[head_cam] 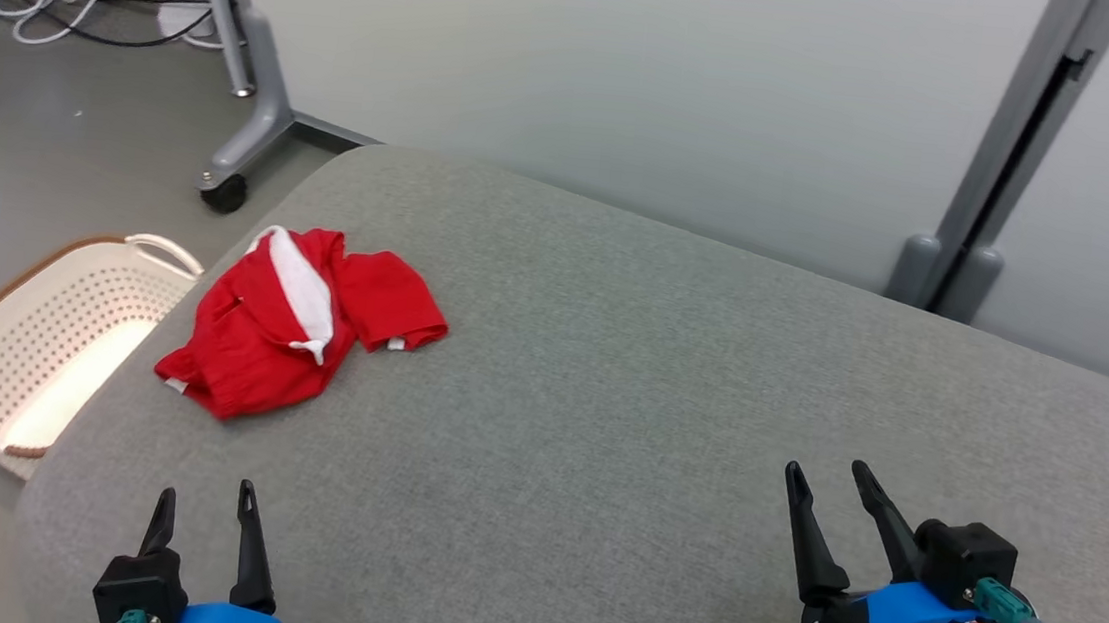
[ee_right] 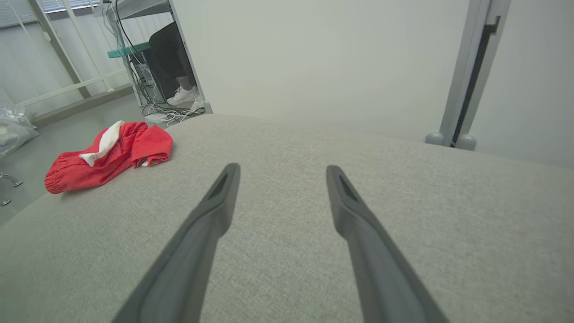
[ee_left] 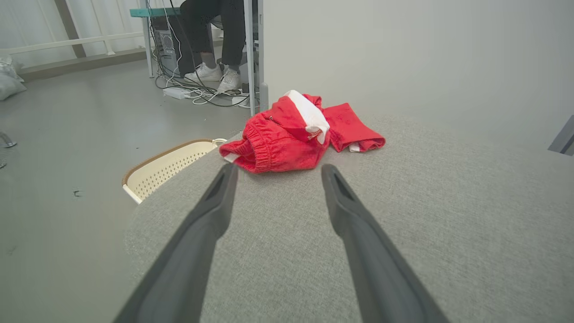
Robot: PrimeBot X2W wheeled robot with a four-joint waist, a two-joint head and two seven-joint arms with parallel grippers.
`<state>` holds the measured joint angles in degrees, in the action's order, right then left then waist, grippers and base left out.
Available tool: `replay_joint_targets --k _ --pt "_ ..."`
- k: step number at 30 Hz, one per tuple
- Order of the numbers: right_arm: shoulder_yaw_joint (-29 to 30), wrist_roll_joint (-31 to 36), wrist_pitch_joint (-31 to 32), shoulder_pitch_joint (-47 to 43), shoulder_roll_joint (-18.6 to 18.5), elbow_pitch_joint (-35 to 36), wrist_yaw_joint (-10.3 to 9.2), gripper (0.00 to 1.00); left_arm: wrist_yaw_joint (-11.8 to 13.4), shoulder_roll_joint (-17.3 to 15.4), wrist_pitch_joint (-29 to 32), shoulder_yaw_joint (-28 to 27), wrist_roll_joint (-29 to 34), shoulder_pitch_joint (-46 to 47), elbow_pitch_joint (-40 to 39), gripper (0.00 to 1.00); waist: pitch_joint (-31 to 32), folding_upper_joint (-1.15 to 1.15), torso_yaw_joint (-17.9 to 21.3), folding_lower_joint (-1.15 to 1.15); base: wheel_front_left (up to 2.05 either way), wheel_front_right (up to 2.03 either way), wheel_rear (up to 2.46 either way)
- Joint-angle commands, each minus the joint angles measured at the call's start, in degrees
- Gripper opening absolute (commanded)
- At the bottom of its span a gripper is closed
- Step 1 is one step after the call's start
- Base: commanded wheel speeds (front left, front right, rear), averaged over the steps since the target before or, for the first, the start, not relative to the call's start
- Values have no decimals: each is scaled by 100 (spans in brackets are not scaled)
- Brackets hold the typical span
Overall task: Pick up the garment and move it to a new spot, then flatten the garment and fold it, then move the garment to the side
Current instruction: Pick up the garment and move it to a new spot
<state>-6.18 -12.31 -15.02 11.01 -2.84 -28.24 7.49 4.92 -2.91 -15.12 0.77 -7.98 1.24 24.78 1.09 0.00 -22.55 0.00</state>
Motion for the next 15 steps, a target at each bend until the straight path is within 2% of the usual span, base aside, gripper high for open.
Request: replay_joint_targets --k 1,8,15 --pt "-10 -2 -22 -72 -16 -7 1 100 -27 2 0 -10 49 -20 8 100 -143 0 -235 0 0 0 0" --pt "-129 -23 -22 -99 -16 -63 1 100 -44 3 -1 -124 69 -58 40 100 -145 0 -689 0 0 0 0" --pt "-261 5 -22 46 -18 -73 1 100 -102 3 -1 -281 65 -57 57 100 -227 0 -737 0 0 0 0"
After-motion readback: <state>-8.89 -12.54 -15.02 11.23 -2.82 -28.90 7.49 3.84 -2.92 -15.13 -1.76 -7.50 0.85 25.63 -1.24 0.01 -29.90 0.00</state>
